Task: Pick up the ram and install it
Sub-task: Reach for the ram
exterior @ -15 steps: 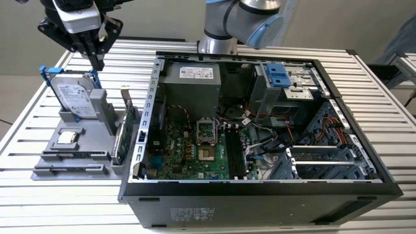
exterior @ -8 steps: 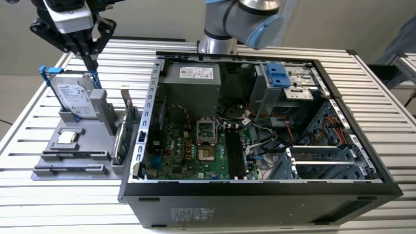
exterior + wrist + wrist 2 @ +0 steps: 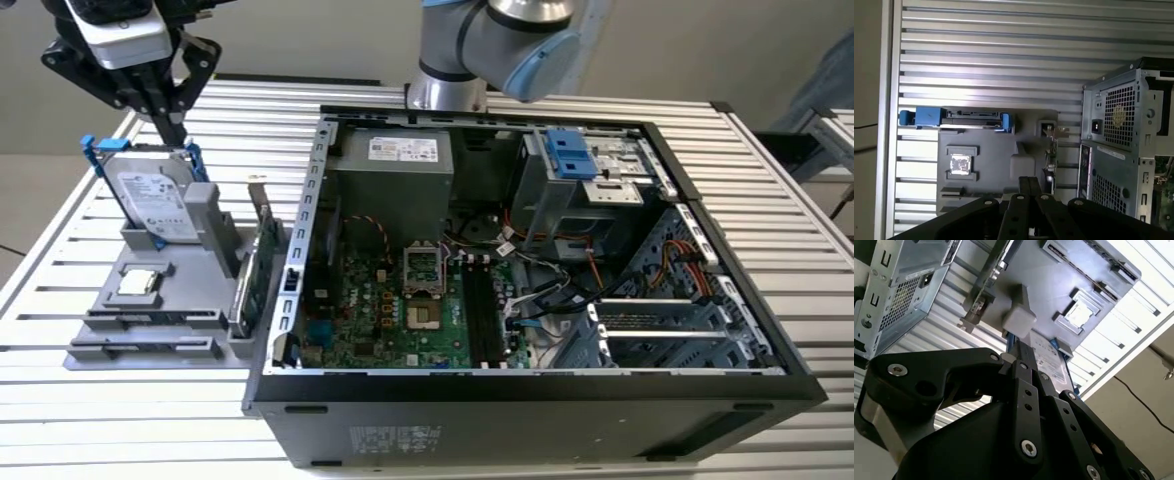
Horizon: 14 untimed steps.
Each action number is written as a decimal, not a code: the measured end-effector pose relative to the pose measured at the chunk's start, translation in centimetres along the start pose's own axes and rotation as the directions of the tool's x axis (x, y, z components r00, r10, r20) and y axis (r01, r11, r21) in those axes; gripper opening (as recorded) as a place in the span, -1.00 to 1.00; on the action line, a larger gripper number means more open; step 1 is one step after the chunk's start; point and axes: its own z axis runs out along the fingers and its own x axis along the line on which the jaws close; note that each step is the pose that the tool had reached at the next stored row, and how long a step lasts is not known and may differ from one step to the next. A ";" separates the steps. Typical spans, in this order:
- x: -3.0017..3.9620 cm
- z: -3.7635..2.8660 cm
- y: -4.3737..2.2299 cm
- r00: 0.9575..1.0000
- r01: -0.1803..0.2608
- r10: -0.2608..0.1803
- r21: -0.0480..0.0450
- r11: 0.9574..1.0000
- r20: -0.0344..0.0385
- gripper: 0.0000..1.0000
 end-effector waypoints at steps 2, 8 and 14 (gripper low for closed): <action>0.36 0.02 0.01 1.000 0.005 -0.005 0.000 1.000 0.000 -1.00; 1.41 0.10 0.04 1.000 0.018 -0.018 0.000 1.000 -0.001 -1.00; 2.47 0.16 0.07 1.000 0.031 -0.031 -0.001 1.000 -0.002 -1.00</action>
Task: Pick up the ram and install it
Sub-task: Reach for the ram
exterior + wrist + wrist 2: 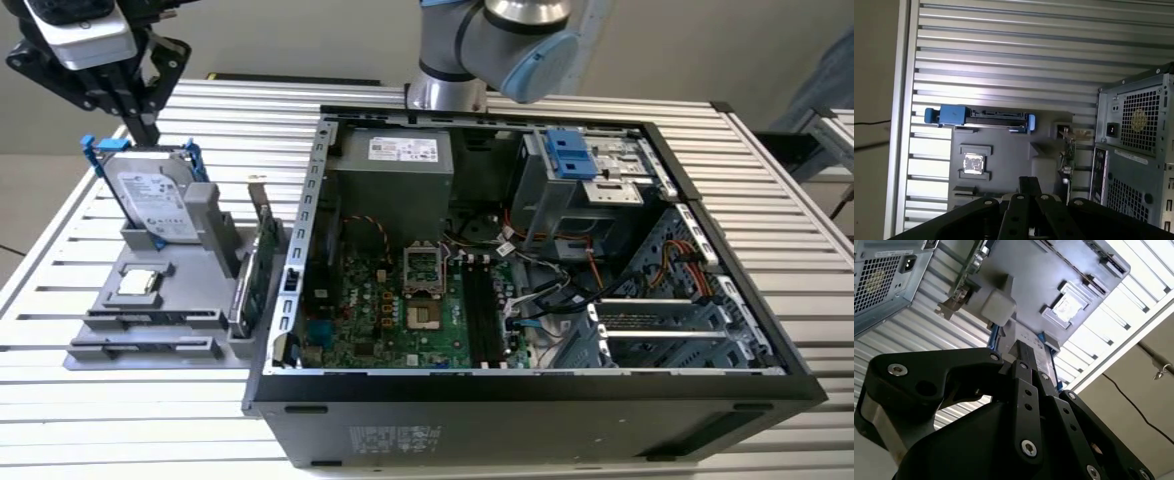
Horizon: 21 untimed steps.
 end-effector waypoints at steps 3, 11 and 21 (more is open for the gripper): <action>0.47 0.03 0.03 1.000 0.006 -0.006 0.000 1.000 0.000 -1.00; 1.10 0.08 0.07 1.000 0.013 -0.013 0.000 1.000 -0.001 -1.00; 1.12 0.08 0.02 1.000 0.013 -0.013 0.000 1.000 -0.001 -1.00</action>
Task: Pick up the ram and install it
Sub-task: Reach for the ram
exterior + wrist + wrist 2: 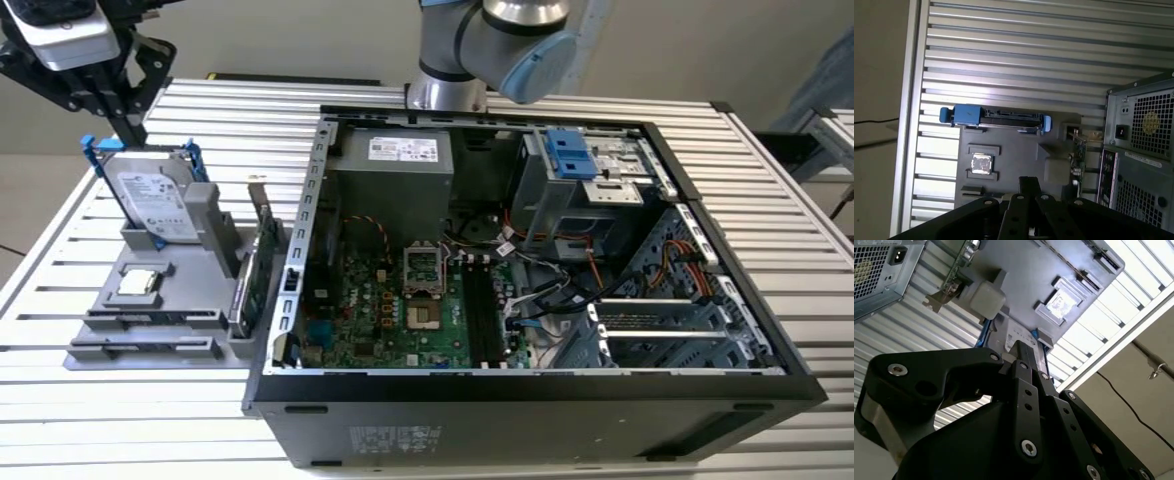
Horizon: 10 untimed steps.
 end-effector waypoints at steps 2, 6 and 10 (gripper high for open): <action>0.00 0.00 -0.07 1.000 0.000 0.000 0.000 1.000 0.000 -1.00; 0.03 -0.02 -0.39 1.000 0.000 0.000 0.000 1.000 0.000 -1.00; 0.05 -0.03 -0.71 1.000 0.000 0.000 0.000 1.000 0.000 -1.00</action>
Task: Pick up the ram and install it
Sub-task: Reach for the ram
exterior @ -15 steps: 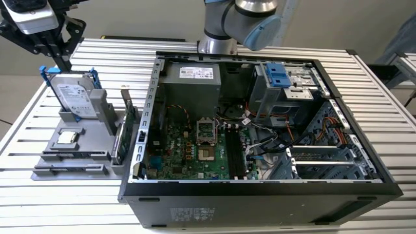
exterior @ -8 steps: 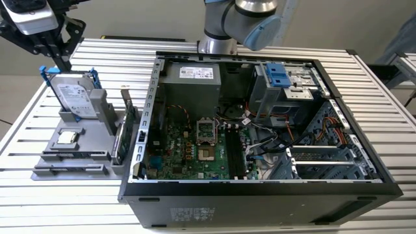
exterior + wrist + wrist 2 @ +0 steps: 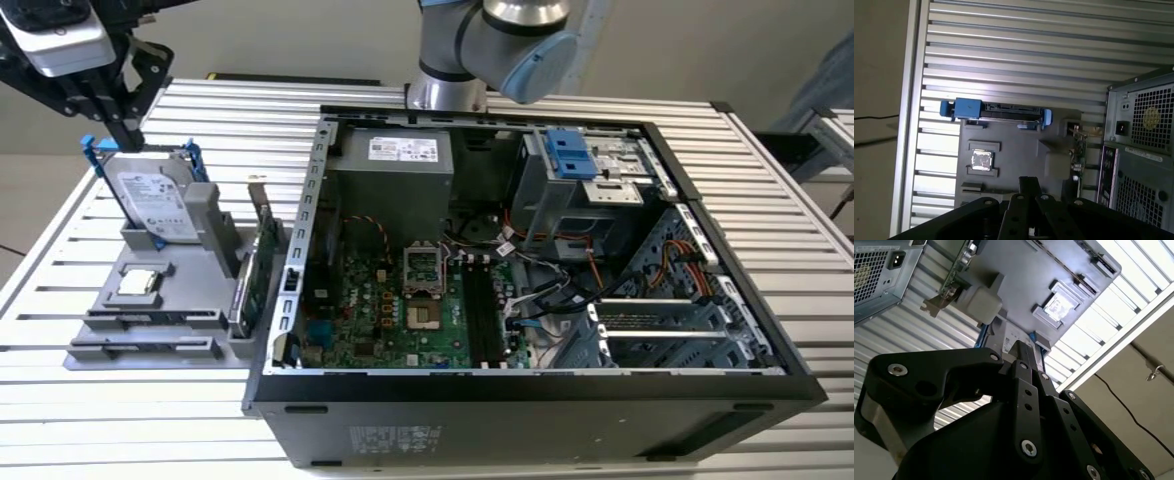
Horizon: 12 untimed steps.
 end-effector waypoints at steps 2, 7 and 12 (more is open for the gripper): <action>0.01 0.00 -0.18 1.000 0.000 0.000 0.000 1.000 0.000 -1.00; 0.05 -0.01 -0.70 1.000 0.000 0.000 0.000 1.000 0.000 -1.00; 0.09 -0.02 -1.21 1.000 0.000 0.000 0.000 1.000 0.000 -1.00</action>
